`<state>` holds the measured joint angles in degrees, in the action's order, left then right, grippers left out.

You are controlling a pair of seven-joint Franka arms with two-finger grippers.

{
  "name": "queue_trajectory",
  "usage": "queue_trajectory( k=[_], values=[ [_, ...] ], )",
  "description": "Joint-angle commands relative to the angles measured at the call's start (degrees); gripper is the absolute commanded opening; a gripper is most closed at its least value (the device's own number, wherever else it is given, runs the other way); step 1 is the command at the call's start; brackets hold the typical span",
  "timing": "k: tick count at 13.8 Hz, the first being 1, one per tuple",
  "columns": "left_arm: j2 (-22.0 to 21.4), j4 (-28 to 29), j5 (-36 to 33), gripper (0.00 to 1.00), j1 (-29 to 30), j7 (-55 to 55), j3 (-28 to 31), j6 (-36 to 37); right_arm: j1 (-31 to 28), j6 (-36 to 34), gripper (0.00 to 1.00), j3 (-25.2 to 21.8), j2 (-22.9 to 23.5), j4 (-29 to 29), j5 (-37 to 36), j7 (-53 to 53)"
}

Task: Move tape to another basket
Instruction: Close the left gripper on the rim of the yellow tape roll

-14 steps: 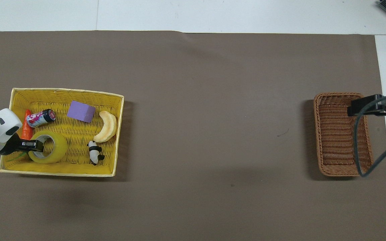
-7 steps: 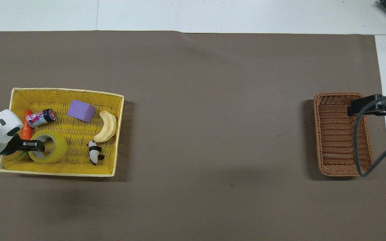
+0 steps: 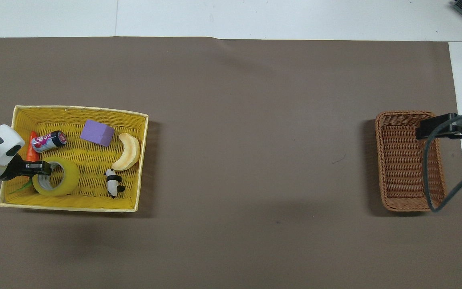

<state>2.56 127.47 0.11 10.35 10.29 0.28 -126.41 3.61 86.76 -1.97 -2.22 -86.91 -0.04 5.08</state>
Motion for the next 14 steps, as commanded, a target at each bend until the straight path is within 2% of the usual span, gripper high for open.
queue_trajectory(
  k=[1,7,14],
  values=[
    [1.3,-0.9,0.4,0.53,0.8,-0.7,-0.4,-1.9,-1.0,0.0,1.0,0.4,0.0,-0.1,1.1,-1.7],
    [1.6,-1.5,0.0,0.57,0.8,-0.8,-0.4,-2.2,-1.0,-0.1,1.0,0.4,0.0,-0.1,1.1,-1.7],
    [1.5,1.5,0.0,0.56,-0.5,-6.9,-0.5,-3.8,-1.0,-0.1,1.0,0.4,0.0,-0.1,1.1,-1.7]
  ],
)
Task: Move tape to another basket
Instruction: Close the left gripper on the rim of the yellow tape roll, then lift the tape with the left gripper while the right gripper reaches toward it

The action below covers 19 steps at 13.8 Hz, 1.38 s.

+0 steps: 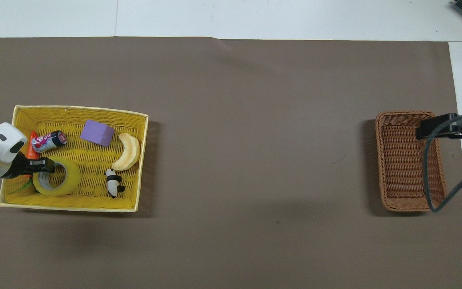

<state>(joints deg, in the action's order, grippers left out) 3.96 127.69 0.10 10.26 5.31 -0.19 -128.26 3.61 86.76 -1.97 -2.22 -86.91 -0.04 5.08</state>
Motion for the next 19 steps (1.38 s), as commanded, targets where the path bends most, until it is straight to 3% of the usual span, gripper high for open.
queue_trajectory(
  k=[1,2,5,9,14,19],
  values=[
    [0.1,1.3,0.0,0.52,-0.4,-1.9,-0.1,-2.1,-1.0,-0.1,1.0,0.4,0.0,-0.1,1.1,-1.7],
    [0.1,1.3,0.0,0.46,-0.3,-1.9,-0.1,-2.2,-1.0,-0.1,1.0,0.4,0.0,-0.1,1.1,-1.7],
    [0.2,1.2,0.0,0.15,-0.2,-2.5,-0.1,-2.2,-1.0,-0.1,1.0,0.4,0.0,-0.1,1.1,-1.7],
    [0.2,1.2,0.0,0.01,-0.2,-2.6,-0.1,-1.9,-1.0,-0.2,1.0,0.4,0.0,-0.1,1.1,-1.7],
    [0.8,0.0,0.0,0.0,-0.3,-2.4,-0.1,-0.9,-1.0,-1.0,1.0,0.3,-0.5,0.8,1.2,-1.6],
    [1.8,-9.6,0.0,0.0,-0.4,-2.1,-0.1,9.3,-0.7,-2.0,1.0,0.6,-1.7,-0.2,0.7,-1.6]
  ],
)
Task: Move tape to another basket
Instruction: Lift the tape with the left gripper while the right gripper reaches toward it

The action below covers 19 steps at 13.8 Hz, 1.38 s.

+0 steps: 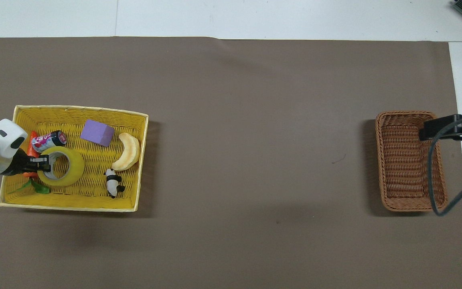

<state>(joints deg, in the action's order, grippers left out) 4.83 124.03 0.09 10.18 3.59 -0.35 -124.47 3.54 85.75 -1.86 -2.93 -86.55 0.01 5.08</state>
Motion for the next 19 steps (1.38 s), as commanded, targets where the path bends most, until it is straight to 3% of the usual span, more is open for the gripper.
queue_trajectory(
  k=[1,9,13,19],
  values=[
    [1.1,-8.6,0.0,0.0,-0.4,-0.4,0.1,8.1,-0.7,-0.7,1.0,0.4,-1.3,-1.1,0.6,-1.6],
    [-0.2,-28.7,0.0,0.0,-2.5,-1.0,-0.4,31.7,-0.6,-0.1,1.0,0.5,-1.3,-3.4,1.4,-0.9],
    [-5.4,-29.1,0.0,0.0,-7.2,-9.2,-1.1,33.9,-1.4,4.6,1.0,0.4,-1.2,-6.6,11.7,-0.1],
    [-5.5,-29.2,0.9,0.0,-11.6,-14.0,-2.4,33.0,0.4,11.1,1.0,0.7,0.4,-10.2,24.5,3.0]
  ],
)
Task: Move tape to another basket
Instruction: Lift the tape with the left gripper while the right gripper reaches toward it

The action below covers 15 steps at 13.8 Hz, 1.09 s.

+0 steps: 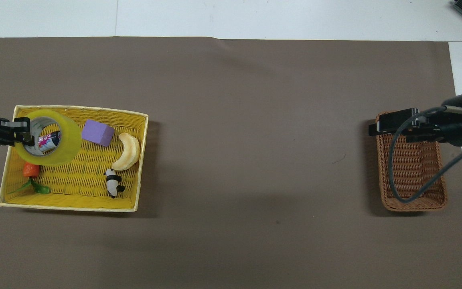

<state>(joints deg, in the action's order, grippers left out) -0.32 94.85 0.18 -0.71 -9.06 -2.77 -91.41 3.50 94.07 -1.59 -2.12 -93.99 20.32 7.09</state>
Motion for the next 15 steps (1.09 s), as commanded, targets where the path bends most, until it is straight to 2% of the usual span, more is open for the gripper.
queue_trajectory(
  k=[1,4,7,11,13,15],
  values=[
    [-0.4,0.2,2.2,0.0,-1.0,-2.2,-0.3,-0.3,0.6,4.4,1.0,0.5,-0.4,-4.3,6.2,1.0],
    [-0.4,1.0,8.2,0.0,-3.5,-7.8,-0.7,-1.8,3.7,10.7,1.0,0.5,0.3,-8.0,12.7,2.0],
    [-0.5,2.3,13.1,0.0,-6.8,-11.0,-0.7,-3.4,7.0,16.5,1.0,0.5,2.9,-8.1,22.7,6.5],
    [-0.6,6.3,19.7,0.0,-10.8,-10.7,-0.8,-7.6,14.9,26.8,1.0,0.5,7.0,-8.1,32.0,6.8],
    [-0.6,8.1,22.4,0.0,-13.3,-10.5,-0.8,-10.4,17.9,30.7,1.0,0.5,7.8,-8.2,34.2,9.6],
    [-0.6,10.3,24.2,0.0,-16.2,-10.5,-0.8,-14.6,20.0,34.0,1.0,0.5,8.3,-9.5,40.6,9.4]
  ],
)
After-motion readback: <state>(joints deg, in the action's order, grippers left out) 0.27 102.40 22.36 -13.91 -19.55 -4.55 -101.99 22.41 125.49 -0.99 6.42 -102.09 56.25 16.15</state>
